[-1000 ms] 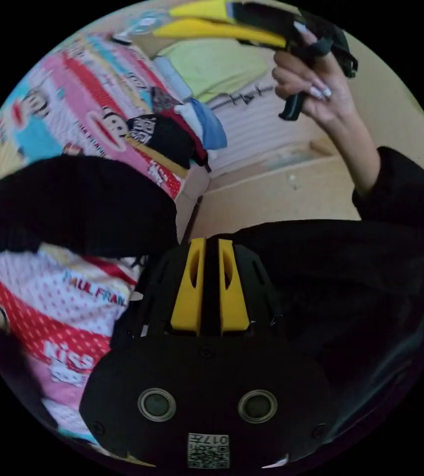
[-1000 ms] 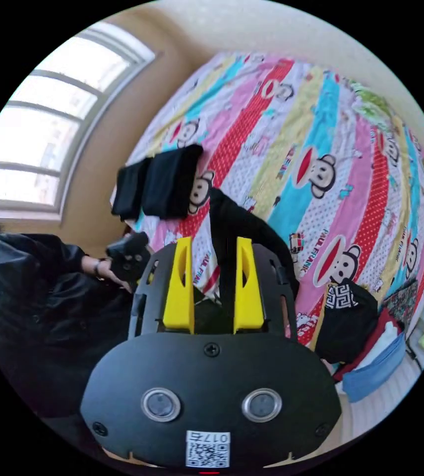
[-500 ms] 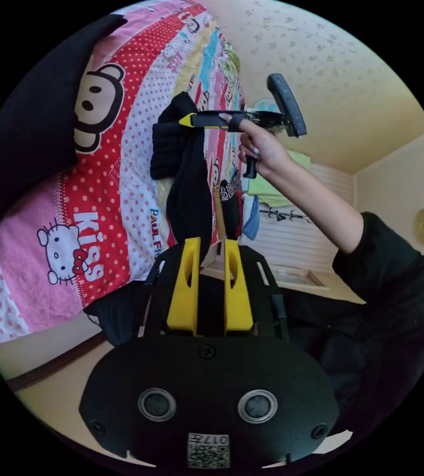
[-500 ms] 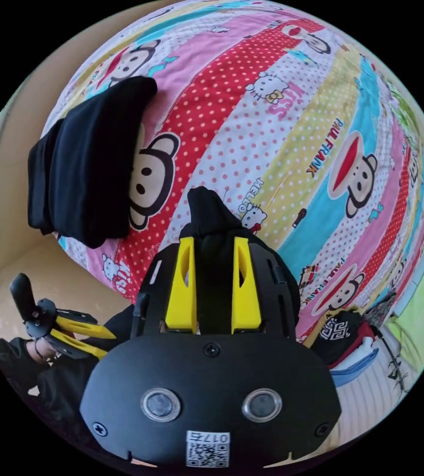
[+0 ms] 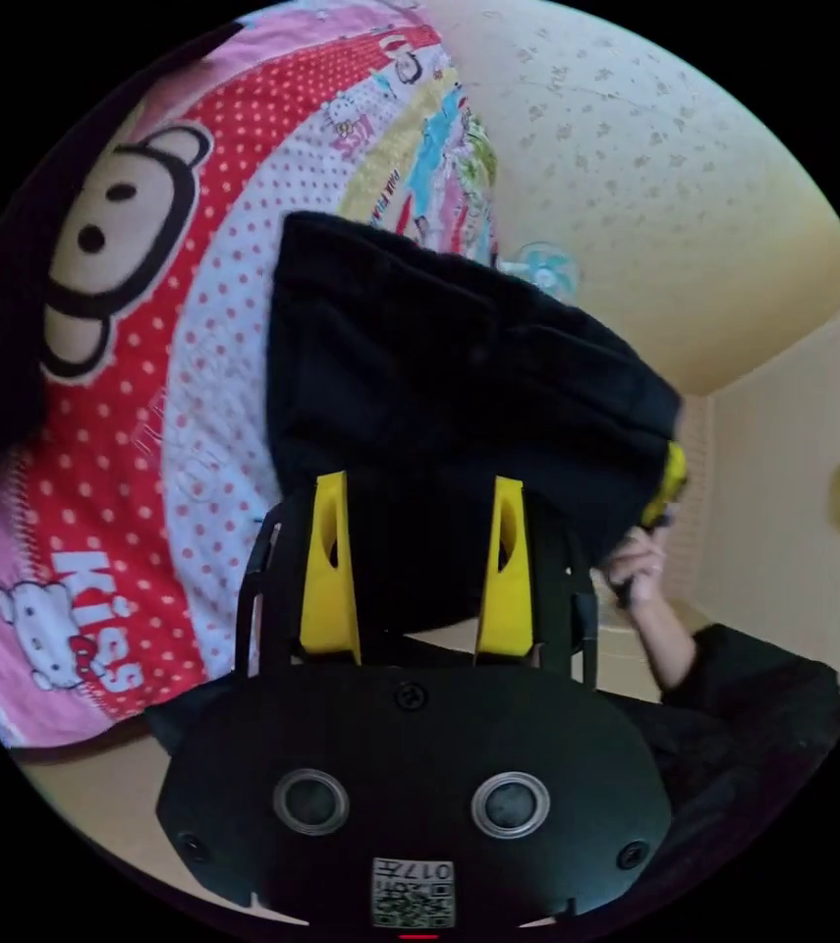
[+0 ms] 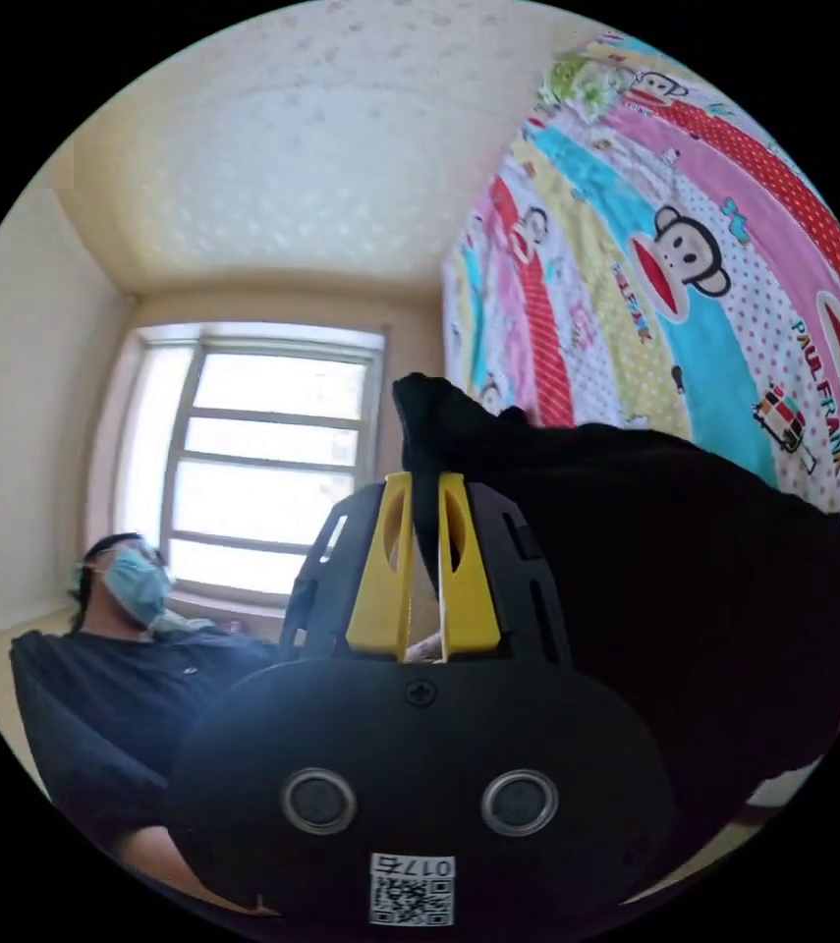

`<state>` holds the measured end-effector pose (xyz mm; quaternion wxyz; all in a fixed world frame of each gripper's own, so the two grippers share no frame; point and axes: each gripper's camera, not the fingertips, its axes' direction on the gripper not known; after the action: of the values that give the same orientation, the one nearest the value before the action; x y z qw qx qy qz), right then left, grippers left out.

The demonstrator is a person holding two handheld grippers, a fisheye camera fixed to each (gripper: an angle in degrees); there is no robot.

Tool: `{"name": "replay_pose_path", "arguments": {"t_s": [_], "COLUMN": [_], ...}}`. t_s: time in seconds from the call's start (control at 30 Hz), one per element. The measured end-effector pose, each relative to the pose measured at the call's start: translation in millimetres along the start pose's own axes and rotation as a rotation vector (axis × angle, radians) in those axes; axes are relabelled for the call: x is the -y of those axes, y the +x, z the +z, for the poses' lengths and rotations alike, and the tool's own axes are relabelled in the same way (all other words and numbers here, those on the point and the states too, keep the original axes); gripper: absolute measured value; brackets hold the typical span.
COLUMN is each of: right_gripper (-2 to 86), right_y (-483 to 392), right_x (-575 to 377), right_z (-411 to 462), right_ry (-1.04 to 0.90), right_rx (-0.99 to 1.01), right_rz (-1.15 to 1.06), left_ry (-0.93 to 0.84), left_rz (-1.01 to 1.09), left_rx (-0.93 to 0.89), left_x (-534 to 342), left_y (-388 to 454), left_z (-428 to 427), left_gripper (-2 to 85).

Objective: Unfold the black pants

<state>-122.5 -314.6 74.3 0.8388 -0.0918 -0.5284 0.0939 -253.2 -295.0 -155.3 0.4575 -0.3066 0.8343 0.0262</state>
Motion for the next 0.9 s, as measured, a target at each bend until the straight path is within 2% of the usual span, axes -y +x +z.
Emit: {"name": "replay_pose_path", "arguments": {"t_s": [0.07,0.2,0.27,0.33,0.4,0.47,0.53,0.57,0.6,0.67,0.73,0.8,0.83,0.9], "right_gripper": [2.2,2.0,1.9,1.8,1.7,1.5,1.4,1.3,1.3,1.2,1.2,1.2,1.3,1.4], "right_y": [-39,-119,-177,-216,-248,-284,-309,-326,-335,-369,-392,-414,-427,-440], "right_x": [-28,-64,-87,-104,-119,-135,-142,-144,-145,-150,-153,-157,-156,-142], "right_z": [-50,-114,-155,-190,-228,-274,-300,-315,-323,-353,-374,-393,-404,-416], "right_ry": [0.014,-0.045,-0.081,-0.075,-0.033,0.02,0.05,0.061,0.068,0.108,0.15,0.23,0.286,0.367], "right_rx": [0.072,0.165,0.274,0.374,0.471,0.6,0.676,0.713,0.732,0.825,0.888,0.844,0.78,0.708], "right_rz": [-0.114,-0.351,-0.534,-0.674,-0.792,-0.932,-1.02,-1.079,-1.111,-1.233,-1.306,-1.36,-1.366,-1.304], "left_ry": [0.044,0.049,0.062,0.034,-0.037,-0.167,-0.315,-0.326,-0.313,-0.248,-0.118,0.045,0.159,0.277], "left_rz": [0.038,0.238,0.386,0.577,0.683,0.786,0.927,0.964,1.039,1.112,1.156,1.212,1.256,1.275], "left_rx": [0.088,0.069,-0.024,-0.28,-0.443,-0.522,-0.565,-0.592,-0.669,-0.786,-0.976,-1.065,-1.044,-0.999], "left_x": [-8,-26,-35,-42,-42,-46,-67,-75,-92,-114,-135,-151,-166,-182], "left_y": [16,66,102,159,204,256,336,355,390,428,459,476,491,518], "left_z": [-1,-1,-7,-10,1,24,51,52,48,26,-27,-80,-113,-153], "left_gripper": [19.6,20.4,20.9,20.3,19.1,17.7,10.7,7.9,4.9,4.3,3.7,3.0,2.5,2.1]}}
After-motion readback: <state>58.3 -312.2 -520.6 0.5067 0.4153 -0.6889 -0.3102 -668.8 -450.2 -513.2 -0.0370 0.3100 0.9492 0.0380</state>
